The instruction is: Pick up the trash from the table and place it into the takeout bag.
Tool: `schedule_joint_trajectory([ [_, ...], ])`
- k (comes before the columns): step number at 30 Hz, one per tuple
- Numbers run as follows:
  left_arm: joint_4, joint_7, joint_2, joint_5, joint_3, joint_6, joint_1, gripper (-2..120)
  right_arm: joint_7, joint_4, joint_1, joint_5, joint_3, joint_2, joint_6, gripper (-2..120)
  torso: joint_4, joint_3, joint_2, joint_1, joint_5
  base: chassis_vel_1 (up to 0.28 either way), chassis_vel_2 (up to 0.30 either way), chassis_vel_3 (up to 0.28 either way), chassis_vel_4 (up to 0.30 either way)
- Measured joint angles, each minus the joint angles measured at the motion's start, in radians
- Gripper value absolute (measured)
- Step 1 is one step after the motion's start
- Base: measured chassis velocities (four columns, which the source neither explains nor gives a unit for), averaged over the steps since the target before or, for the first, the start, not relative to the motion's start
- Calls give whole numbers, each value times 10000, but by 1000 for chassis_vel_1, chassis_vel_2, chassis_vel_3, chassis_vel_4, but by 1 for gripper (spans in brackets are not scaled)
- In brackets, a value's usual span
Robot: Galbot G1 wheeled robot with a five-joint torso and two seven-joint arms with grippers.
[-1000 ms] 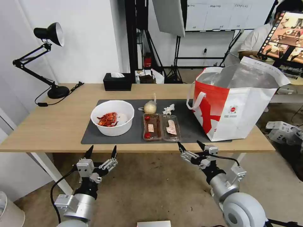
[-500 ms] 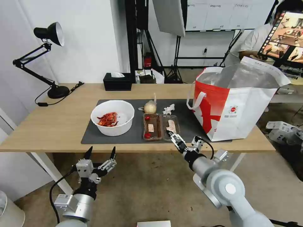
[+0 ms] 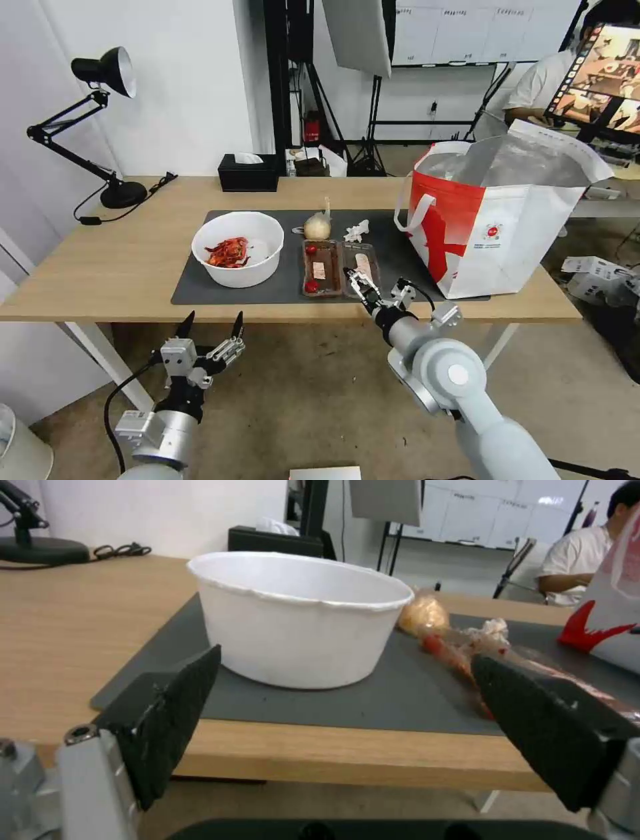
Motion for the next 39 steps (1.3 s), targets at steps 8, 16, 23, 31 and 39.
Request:
schedule_joint_trajectory([
  [8,17,-4,4,-4,-11,1,-8,100,0,-300,113,-26,-55,188,-8,100,0,0,0,0,0,0,0,0,0],
  [16,18,-7,18,-20,-29,-11,-3,100,-52,-415,163,-37,-64,381,-18,100,0,0,0,0,1,0,0,0,0],
  [23,41,-11,32,-32,-43,-28,-3,100,-72,-502,204,-83,-67,620,-21,100,0,0,0,0,0,0,0,0,0],
  [31,74,-17,53,-41,-66,-44,-9,100,-103,-673,326,-84,-64,751,-21,100,0,0,0,-2,0,0,0,0,0],
  [39,92,-25,100,-54,-82,-50,-4,100,-99,-821,389,-81,-18,903,-15,100,0,0,0,-1,1,0,0,0,0],
])
